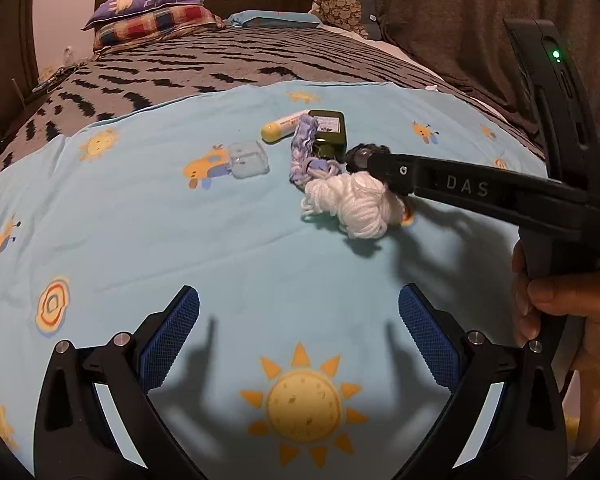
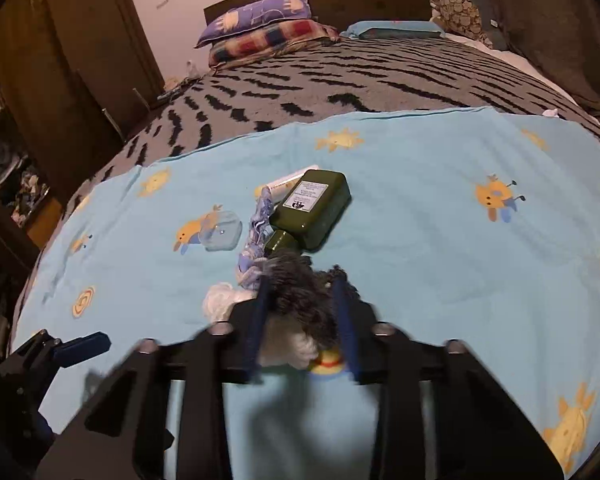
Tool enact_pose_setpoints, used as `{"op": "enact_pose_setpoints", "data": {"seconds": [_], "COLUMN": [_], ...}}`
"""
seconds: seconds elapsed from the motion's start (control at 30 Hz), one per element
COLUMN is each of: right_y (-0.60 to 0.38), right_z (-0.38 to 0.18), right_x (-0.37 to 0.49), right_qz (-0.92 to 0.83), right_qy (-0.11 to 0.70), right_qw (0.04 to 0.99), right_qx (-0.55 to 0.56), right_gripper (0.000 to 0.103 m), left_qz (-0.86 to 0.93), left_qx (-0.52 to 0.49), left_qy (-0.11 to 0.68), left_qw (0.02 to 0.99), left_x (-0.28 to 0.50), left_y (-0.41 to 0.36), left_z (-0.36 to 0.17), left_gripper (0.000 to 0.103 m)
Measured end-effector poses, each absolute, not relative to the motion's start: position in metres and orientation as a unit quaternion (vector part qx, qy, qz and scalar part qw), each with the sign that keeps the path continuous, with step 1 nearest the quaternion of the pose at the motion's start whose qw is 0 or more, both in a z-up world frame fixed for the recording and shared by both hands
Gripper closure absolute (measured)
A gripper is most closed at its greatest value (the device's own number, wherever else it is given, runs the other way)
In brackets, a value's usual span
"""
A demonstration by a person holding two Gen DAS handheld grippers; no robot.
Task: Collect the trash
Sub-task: 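Grasp the white yarn with the left tool while the right tool grasps the black scrunchie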
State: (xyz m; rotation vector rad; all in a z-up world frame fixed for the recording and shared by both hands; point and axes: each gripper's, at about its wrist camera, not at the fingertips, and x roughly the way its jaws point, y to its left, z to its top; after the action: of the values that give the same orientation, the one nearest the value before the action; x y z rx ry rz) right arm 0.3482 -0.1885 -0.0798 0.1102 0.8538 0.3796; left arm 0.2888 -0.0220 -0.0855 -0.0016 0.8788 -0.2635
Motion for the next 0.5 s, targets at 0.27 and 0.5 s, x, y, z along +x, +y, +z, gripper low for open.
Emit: {"op": "enact_pose_setpoints", "data": {"seconds": [0.27, 0.5], "right_y": [-0.208, -0.235], "right_z": [-0.064, -0.056], "right_x": [0.347, 0.347], "right_qz": [0.176, 0.150], "right_qy": [0.386, 0.377], "right_qw": [0.904, 0.913], "right_qx": [0.052, 0.049], "right_gripper": [0.086, 0.087], "left_qz": [-0.139, -0.154], "left_qx": [0.002, 0.003], "left_qy": [0.422, 0.423], "left_qw": [0.896, 0.893], "left_x": [0.310, 0.338], "left_y": [-0.038, -0.065], "left_z": [-0.085, -0.086], "left_gripper": [0.008, 0.009]}}
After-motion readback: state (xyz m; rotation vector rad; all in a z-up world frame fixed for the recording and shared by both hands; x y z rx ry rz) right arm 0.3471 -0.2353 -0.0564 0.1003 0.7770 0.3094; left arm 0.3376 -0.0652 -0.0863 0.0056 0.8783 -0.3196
